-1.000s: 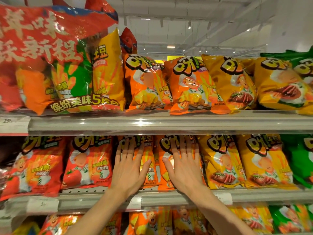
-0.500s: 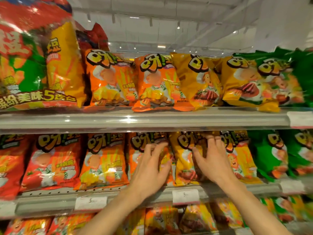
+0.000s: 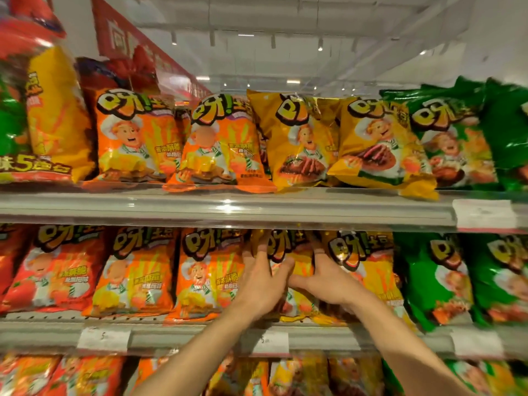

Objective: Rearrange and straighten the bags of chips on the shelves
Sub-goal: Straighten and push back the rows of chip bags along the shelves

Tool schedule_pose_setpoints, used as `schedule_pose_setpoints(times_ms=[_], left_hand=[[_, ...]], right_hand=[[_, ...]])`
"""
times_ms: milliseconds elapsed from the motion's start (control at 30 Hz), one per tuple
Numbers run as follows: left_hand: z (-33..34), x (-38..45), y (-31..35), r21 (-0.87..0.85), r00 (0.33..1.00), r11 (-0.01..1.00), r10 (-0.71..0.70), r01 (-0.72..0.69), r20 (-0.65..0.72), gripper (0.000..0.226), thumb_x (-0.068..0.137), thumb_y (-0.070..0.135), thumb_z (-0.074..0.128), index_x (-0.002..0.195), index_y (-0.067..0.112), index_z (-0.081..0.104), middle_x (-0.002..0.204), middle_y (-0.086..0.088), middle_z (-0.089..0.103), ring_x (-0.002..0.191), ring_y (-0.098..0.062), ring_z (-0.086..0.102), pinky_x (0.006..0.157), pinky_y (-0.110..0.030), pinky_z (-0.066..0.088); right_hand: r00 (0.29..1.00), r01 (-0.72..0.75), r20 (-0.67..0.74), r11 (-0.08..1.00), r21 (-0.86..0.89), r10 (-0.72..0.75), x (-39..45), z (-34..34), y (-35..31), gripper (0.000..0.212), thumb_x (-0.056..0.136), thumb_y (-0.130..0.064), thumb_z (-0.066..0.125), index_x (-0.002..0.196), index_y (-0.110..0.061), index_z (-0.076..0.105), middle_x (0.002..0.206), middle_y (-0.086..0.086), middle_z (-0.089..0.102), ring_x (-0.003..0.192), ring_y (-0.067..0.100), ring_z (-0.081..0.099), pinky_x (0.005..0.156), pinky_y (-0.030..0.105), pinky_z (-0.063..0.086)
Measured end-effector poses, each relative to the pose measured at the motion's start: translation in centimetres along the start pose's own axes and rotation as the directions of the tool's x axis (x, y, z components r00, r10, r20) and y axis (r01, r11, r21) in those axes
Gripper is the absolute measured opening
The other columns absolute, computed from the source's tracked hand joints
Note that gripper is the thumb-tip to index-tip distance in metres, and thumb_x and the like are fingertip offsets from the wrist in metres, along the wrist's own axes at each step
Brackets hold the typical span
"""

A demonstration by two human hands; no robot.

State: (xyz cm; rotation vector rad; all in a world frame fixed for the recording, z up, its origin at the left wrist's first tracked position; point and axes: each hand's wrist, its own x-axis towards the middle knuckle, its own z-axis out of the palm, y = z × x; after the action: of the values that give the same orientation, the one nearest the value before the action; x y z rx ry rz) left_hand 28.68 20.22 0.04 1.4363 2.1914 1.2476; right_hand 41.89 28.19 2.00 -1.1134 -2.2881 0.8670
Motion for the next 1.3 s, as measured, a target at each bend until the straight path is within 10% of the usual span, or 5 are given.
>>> schedule_pose_setpoints(times_ms=[167,700,967,1133,1300], left_hand=[[0.7,0.9,-0.1,-0.095,0.997,0.995,-0.024,0.016,-0.074,0.084,0.087,0.067,0.054,0.151,0.023,0.023,0.151,-0.015,0.025,0.131,-0.033,0.045,0.101,-0.035,0.044],[1.0,1.9,-0.6,-0.17,0.991,0.981,0.07,-0.089,-0.118,0.084,0.088,0.061,0.059,0.155,0.033,0.017,0.157,-0.006,0.024,0.141,-0.029,0.035,0.102,-0.027,0.035],[-1.2,-0.1,-0.8,0.123,0.963,0.958,0.266,-0.259,-0.049,0.046,0.105,0.043,0.033,0.146,0.023,0.036,0.14,-0.013,0.045,0.13,-0.028,0.04,0.101,-0.032,0.034],[-4.9,-0.5,-5.5,0.579,0.794,0.726,0.572,-0.372,-0.206,0.038,0.101,0.034,0.039,0.128,0.015,0.058,0.119,-0.014,0.057,0.109,-0.033,0.054,0.088,-0.043,0.046],[-6.7,0.1,-9.6,0.69,0.892,0.691,0.427,-0.215,-0.15,0.056,0.103,0.054,0.026,0.145,0.024,0.046,0.145,-0.011,0.05,0.138,-0.031,0.04,0.115,-0.048,0.023]], right_hand=[[0.998,0.055,-0.022,0.993,0.102,-0.053,-0.3,-0.1,0.5,0.08,0.074,-0.034,0.084,0.132,-0.035,0.028,0.115,-0.007,0.054,0.093,0.002,0.056,0.081,0.023,0.051],[0.998,-0.05,-0.033,0.997,-0.063,0.048,-0.4,0.0,0.2,0.116,0.068,-0.058,0.081,0.155,-0.016,0.015,0.159,0.012,0.019,0.146,0.023,0.024,0.112,0.032,0.035],[0.993,0.032,-0.109,0.991,-0.128,-0.046,-1.9,0.8,0.5,0.094,0.088,-0.059,0.06,0.157,-0.028,0.002,0.164,0.006,-0.002,0.15,0.025,0.018,0.115,0.037,0.028],[0.915,0.185,-0.233,0.856,-0.483,-0.33,-2.6,4.1,-0.4,0.059,0.104,-0.051,0.027,0.155,-0.024,0.018,0.156,0.013,0.023,0.147,0.031,0.015,0.121,0.045,0.01],[0.907,0.102,-0.248,0.749,-0.655,-0.34,-1.1,7.7,-1.9,0.058,0.101,-0.058,0.025,0.149,-0.026,0.035,0.14,0.011,0.053,0.137,0.036,0.04,0.114,0.064,0.018]])
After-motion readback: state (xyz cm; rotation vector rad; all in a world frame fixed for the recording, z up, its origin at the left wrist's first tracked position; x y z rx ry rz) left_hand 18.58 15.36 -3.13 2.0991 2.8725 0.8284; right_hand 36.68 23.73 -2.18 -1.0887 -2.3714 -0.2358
